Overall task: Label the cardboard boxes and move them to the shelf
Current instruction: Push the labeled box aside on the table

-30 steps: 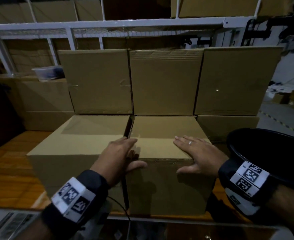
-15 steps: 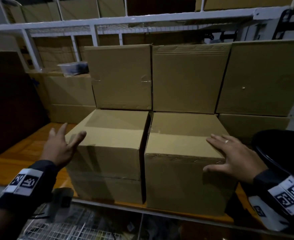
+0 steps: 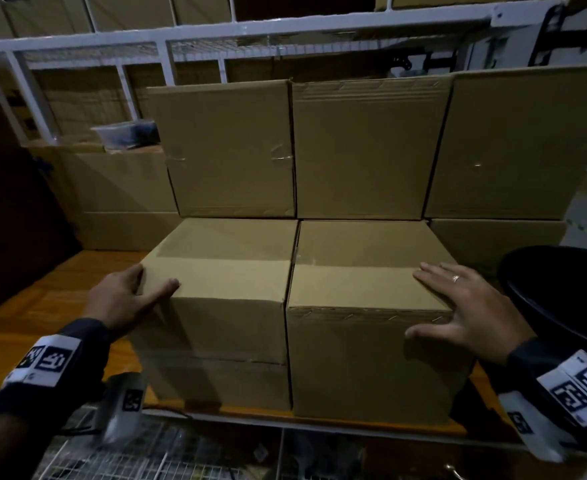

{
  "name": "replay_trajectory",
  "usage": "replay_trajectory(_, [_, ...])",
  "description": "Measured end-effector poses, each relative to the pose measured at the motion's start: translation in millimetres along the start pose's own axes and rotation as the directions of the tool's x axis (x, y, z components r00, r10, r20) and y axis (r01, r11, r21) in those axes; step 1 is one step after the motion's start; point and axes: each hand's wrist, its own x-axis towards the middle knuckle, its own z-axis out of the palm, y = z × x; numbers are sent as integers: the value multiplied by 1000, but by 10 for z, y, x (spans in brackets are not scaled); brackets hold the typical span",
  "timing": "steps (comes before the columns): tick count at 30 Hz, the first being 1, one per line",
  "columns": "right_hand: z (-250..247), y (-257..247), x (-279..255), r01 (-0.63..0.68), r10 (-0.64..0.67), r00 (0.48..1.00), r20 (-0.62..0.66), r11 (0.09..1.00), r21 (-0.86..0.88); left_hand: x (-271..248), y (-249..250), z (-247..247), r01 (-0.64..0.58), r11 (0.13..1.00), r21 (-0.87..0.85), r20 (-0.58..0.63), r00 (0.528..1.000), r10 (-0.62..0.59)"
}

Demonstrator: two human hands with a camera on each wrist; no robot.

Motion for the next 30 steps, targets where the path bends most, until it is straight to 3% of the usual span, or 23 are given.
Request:
replay_trajectory(16, [7, -78, 7, -22, 19, 999, -50, 998, -61, 67, -106, 57, -79, 991, 111, -10, 997, 81])
replay_trajectory(21, [-53, -166, -21, -6, 2, 1000, -22, 987, -162, 37, -138, 37, -65, 992, 105, 34, 998, 62])
replay_trajectory(26, [-42, -317, -64, 35, -39, 999, -23, 988, -152, -122, -114, 12, -187, 902, 389, 29, 981, 191])
replay_trajectory(30, [-13, -538, -88, 118, -122, 992, -35, 988, -102, -432, 50, 134, -440, 793, 421, 104, 892, 439])
